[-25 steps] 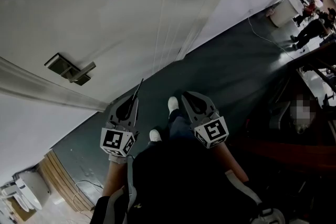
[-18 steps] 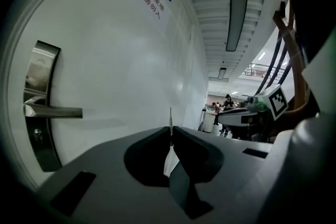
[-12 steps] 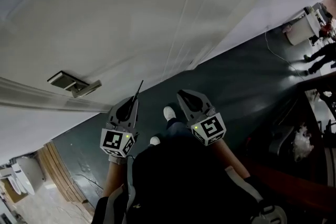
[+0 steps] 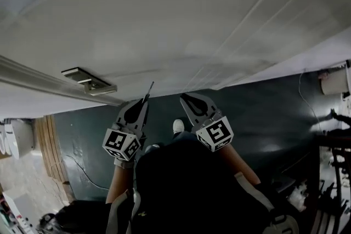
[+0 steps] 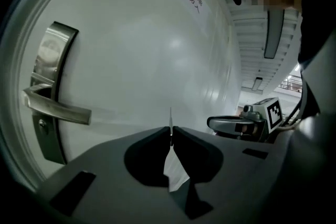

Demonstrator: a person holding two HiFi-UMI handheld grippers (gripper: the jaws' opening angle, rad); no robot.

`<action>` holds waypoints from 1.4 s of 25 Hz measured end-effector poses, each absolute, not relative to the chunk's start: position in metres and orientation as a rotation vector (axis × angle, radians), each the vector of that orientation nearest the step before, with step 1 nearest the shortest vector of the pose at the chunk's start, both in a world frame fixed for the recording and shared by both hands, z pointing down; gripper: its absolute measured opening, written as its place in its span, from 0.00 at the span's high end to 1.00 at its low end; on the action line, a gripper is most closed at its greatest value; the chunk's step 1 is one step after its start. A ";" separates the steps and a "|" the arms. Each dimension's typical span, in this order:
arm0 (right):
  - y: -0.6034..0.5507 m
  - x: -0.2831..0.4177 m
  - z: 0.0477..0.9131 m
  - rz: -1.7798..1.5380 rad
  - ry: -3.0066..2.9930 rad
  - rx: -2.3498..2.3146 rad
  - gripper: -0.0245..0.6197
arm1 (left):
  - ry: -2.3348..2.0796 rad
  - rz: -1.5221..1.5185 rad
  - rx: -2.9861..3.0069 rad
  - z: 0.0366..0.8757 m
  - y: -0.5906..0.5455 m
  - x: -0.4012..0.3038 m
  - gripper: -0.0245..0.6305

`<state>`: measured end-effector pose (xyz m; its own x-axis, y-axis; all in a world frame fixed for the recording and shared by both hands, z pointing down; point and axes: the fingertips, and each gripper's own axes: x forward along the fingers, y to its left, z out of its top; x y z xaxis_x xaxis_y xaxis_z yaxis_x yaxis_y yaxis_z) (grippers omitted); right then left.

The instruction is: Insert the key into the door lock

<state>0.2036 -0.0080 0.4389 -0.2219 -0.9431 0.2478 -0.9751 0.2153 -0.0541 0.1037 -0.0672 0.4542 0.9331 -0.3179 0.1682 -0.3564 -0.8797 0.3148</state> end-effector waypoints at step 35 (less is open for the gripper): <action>-0.109 0.081 0.452 0.251 -2.626 1.153 0.91 | -0.920 -0.366 2.103 0.498 -0.099 -0.074 0.92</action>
